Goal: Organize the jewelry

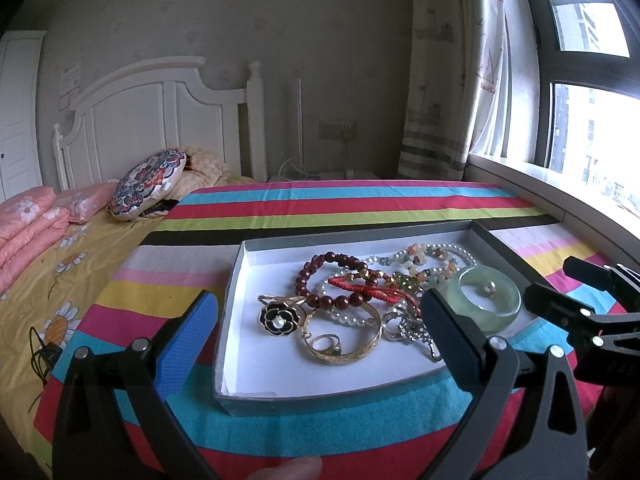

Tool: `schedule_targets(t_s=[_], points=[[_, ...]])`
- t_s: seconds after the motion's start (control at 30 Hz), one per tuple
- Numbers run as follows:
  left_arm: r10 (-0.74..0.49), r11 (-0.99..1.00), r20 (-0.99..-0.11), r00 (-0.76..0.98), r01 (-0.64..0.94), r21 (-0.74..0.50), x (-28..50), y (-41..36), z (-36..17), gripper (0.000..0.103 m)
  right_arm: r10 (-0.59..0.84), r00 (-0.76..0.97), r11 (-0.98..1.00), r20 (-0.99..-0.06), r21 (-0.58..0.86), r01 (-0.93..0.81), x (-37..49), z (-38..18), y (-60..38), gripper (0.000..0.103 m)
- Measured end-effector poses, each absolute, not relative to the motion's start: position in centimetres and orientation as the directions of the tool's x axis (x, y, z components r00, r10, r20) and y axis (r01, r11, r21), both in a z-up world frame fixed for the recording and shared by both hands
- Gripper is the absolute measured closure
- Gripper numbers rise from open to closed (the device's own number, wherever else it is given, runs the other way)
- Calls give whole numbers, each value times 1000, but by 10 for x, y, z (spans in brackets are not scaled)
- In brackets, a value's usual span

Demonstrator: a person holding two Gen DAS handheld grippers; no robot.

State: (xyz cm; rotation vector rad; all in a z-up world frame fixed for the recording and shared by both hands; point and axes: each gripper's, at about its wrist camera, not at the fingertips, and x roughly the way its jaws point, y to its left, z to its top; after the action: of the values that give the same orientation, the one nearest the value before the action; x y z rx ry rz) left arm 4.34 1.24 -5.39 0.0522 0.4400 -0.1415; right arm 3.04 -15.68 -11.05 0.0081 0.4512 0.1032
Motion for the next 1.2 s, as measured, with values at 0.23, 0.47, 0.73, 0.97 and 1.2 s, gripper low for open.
schedule_targets(t_s=[0.23,0.47,0.73,0.97,1.2], points=[[-127,989,-427,895,149,18,44,12,-54,3,102,894,995,-435,31,-99,30,-111,-156,17],[-125,989,-425,896,148,23,43,12,-54,3,102,895,995,-435,31,-98,30,-111,-156,17],[-126,988,-430,894,154,31,44,12,-54,3,102,894,995,-435,32,-98,30,-111,-156,17],[-89,989,-438,895,133,71,42,11,-56,3,102,894,995,-436,32,-98,30,-111,-156,17],[-52,991,-417,907,100,94,39,14,-56,3,102,895,995,-434,33,-98,30,-111,-156,17]])
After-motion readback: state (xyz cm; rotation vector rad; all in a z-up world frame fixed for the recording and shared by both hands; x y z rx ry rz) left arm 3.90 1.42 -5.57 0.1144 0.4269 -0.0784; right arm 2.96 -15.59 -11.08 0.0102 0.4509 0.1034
